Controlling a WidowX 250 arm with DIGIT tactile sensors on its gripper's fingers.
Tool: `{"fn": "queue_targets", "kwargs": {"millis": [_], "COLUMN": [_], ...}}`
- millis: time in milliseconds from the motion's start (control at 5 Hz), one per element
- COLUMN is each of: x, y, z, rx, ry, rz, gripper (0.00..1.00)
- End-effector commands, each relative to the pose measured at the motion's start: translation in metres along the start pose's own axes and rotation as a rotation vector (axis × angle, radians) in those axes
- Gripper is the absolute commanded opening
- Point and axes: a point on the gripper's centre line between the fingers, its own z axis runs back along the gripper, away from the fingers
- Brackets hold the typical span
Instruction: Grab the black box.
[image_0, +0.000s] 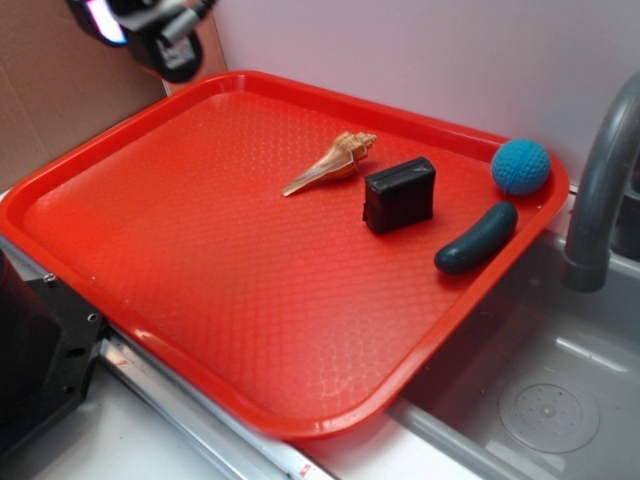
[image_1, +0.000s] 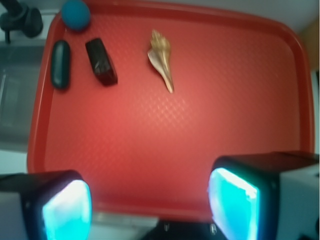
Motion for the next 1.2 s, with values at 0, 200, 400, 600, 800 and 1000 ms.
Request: {"fn": "queue_targets", "kwargs": {"millis": [0, 200, 400, 600, 800, 1000], "x": [0.053, 0.083, 0.087, 0.096, 0.103, 0.106], "y": [-0.017, -0.032, -0.047, -0.045, -0.051, -0.053], "z": [-0.051, -0.08, -0.1, -0.135, -0.161, -0.167], "rx": [-0.047, -0.03, -0.061, -0.104, -0.065, -0.049], "ry": [-0.042, -0.045, -0.042, -0.019, 0.026, 0.001], "rz": [-0.074, -0.119, -0.24, -0.292, -0.335, -0.351], "gripper": [1.0, 1.0, 1.0, 1.0, 1.0, 0.0]}}
